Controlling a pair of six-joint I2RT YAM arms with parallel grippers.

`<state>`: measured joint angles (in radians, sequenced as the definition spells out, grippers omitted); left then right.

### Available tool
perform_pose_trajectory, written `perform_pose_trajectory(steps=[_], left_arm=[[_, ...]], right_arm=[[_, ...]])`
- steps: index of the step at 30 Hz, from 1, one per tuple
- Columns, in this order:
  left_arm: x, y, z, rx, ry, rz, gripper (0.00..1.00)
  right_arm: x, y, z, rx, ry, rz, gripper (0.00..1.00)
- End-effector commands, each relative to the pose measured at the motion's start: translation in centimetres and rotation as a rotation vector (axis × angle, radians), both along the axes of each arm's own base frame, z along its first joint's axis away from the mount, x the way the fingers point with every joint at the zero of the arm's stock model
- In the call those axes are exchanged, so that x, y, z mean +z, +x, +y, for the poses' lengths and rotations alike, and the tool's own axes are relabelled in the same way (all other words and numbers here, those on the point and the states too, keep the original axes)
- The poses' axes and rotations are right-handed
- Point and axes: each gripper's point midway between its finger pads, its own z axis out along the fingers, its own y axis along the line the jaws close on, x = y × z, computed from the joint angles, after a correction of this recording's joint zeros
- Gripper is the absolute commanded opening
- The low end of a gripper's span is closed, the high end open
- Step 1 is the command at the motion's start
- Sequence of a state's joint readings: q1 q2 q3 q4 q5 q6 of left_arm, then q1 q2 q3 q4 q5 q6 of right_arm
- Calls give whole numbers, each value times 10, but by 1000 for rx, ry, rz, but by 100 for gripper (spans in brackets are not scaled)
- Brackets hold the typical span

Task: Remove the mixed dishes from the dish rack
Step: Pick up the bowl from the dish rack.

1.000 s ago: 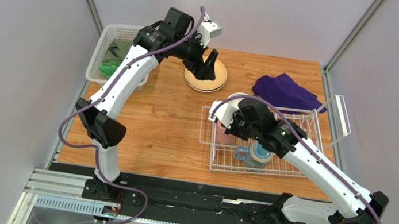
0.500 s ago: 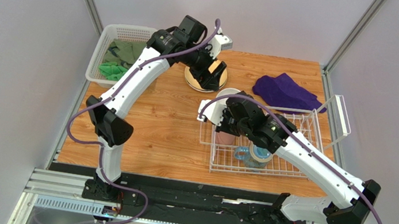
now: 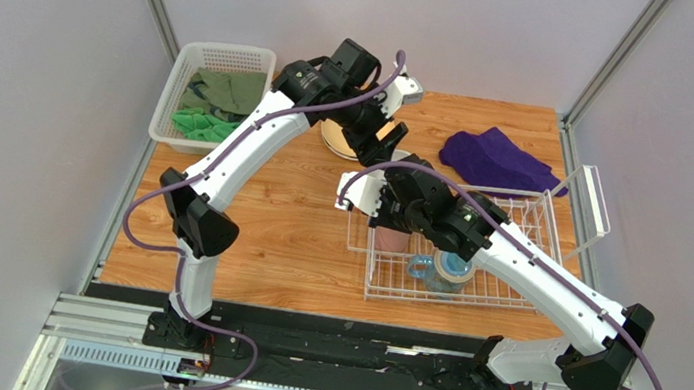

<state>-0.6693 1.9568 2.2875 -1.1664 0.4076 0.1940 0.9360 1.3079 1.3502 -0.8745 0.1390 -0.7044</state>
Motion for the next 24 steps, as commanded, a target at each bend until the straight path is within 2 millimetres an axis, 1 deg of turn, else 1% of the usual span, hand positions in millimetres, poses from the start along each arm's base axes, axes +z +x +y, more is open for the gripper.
perform_pose_trajectory(steps=[1, 3, 7, 11, 13, 16, 17, 18, 19, 21, 22, 24], left_arm=[[-6, 5, -1, -11, 34, -21, 83], [-11, 3, -4, -18, 42, -13, 76], [-18, 2, -7, -23, 58, -5, 69], [-15, 2, -10, -22, 47, -10, 61], [-13, 2, -12, -22, 40, -12, 58], [-11, 2, -13, -22, 31, -15, 50], [-11, 1, -14, -23, 30, -13, 44], [-11, 1, -14, -23, 30, -13, 41], [-11, 2, -13, -22, 31, -12, 32], [-13, 2, -13, -21, 34, -6, 26], [-14, 1, -14, -22, 36, -4, 20], [-14, 1, -14, -21, 34, 0, 12]], right_arm=[[35, 9, 8, 0, 57, -91, 0], [38, 9, 9, 1, 63, -94, 0], [39, 8, 9, 0, 61, -99, 0], [39, 8, 9, 2, 58, -101, 0], [39, 8, 10, 1, 58, -101, 0], [37, 9, 10, -1, 52, -99, 0], [35, 9, 9, -2, 49, -98, 0], [34, 9, 9, -4, 46, -96, 0], [34, 9, 9, -4, 49, -98, 0], [33, 9, 8, -8, 47, -99, 0], [34, 9, 8, -9, 49, -101, 0], [33, 8, 8, -7, 49, -97, 0]])
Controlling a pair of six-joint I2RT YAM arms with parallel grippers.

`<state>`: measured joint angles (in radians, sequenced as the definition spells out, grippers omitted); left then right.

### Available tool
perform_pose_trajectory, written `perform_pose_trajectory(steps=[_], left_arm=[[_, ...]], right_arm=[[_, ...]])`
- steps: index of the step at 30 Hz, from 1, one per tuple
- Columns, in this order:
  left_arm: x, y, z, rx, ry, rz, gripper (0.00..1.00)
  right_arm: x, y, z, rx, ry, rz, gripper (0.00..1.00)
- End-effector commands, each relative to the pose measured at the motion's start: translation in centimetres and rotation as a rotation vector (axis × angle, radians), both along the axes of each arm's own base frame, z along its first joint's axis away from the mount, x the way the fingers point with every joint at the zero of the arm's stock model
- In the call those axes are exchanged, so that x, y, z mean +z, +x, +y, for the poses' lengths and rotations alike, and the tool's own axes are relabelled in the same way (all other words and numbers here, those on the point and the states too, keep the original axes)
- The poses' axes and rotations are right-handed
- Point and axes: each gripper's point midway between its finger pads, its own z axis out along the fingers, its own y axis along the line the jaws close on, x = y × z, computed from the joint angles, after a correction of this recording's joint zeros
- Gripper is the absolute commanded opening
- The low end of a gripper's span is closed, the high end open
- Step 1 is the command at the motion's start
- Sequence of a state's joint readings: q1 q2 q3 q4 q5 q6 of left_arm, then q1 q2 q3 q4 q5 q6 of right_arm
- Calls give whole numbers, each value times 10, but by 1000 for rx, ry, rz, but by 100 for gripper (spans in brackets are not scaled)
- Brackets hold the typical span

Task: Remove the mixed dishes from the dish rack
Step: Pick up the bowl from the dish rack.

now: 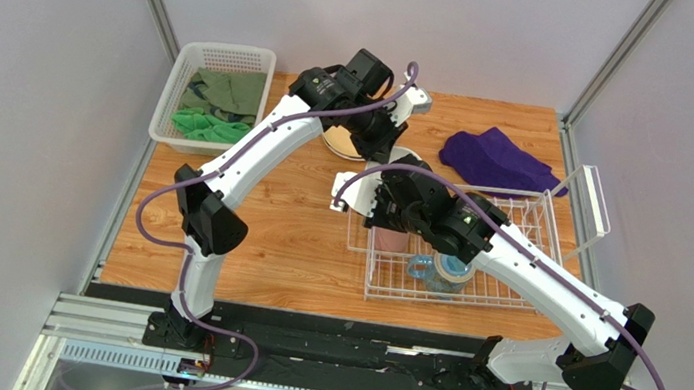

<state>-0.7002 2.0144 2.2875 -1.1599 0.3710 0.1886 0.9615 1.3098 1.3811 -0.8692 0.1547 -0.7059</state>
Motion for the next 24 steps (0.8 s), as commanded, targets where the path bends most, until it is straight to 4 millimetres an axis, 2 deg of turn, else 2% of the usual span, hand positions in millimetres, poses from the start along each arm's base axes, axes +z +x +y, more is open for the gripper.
perform_pose_trajectory(steps=[1, 2, 6, 9, 15, 16, 17, 18, 21, 24], left_arm=[[13, -2, -1, -18, -21, -25, 3], [15, -2, -1, -18, -25, -29, 0], [21, 0, -1, -6, -34, -48, 0], [32, 1, 1, -2, -46, -79, 0], [47, 2, 6, 8, -58, -115, 0], [50, 3, 6, 11, -64, -117, 0], [51, 5, 9, 19, -67, -117, 0], [52, 5, 10, 25, -71, -116, 0], [54, 8, 15, 40, -84, -107, 0], [54, 15, 24, 69, -93, -87, 0]], right_arm=[[19, 10, 0, -26, 30, -66, 0], [19, 10, 0, -28, 29, -66, 0], [19, 11, 0, -36, 37, -72, 1], [20, 13, -3, -53, 37, -85, 6], [18, 15, -9, -78, 31, -102, 31], [17, 16, -10, -85, 30, -105, 42], [16, 15, -11, -84, 27, -106, 47], [17, 16, -12, -94, 31, -112, 60], [14, 16, -14, -100, 24, -115, 74], [14, 17, -18, -117, 27, -127, 77]])
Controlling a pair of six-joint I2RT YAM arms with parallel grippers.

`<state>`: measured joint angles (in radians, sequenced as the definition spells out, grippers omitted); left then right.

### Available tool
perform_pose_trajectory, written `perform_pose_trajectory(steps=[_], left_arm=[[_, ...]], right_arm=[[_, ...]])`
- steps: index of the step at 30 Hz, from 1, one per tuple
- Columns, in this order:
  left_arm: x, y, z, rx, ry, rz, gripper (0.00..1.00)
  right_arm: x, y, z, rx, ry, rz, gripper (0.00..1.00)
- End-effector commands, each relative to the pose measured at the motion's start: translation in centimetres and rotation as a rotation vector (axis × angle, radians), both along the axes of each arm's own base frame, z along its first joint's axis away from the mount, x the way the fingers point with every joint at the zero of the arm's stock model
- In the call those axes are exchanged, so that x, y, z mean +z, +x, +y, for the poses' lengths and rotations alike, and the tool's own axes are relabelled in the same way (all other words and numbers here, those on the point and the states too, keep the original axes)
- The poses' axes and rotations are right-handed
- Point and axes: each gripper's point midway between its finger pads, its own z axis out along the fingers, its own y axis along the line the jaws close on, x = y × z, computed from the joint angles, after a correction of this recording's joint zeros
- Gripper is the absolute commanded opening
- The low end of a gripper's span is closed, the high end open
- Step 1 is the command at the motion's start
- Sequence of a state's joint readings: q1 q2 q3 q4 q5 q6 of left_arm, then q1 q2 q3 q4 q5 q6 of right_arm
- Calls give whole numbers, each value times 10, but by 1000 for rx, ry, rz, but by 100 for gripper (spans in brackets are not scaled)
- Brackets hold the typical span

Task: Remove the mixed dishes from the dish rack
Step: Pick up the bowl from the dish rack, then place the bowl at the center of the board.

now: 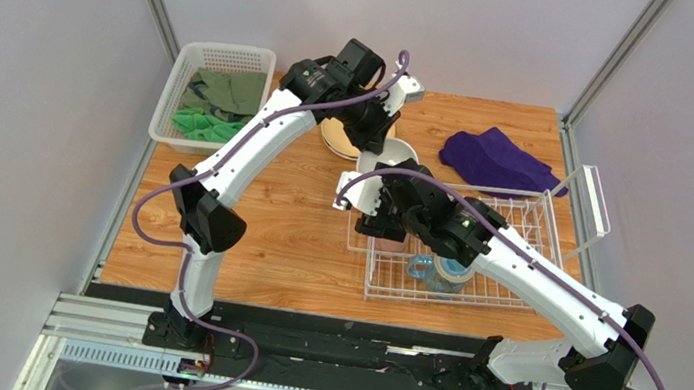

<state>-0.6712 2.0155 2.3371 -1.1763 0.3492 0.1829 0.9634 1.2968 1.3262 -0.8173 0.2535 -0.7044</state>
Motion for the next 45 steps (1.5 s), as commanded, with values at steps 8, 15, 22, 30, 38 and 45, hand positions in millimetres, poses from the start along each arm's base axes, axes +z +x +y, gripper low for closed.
perform_pose_trajectory(steps=[8, 15, 22, 30, 38, 45], left_arm=[[35, 43, 61, 177, -124, -41, 0], [-2, 75, 105, 307, -85, 5, 0], [-52, 103, 143, 385, -53, 99, 0], [-114, 117, 153, 413, 22, 190, 0], [-159, 121, 149, 432, 36, 264, 0], [-187, 116, 141, 431, 38, 316, 0]], right_arm=[[36, 12, -23, -112, 118, -122, 80], [46, 29, -46, -230, 214, -117, 81], [50, 44, -75, -347, 299, -100, 81], [40, 46, -78, -372, 330, -83, 81], [40, 50, -75, -383, 372, -67, 81], [33, 53, -76, -388, 348, -61, 81]])
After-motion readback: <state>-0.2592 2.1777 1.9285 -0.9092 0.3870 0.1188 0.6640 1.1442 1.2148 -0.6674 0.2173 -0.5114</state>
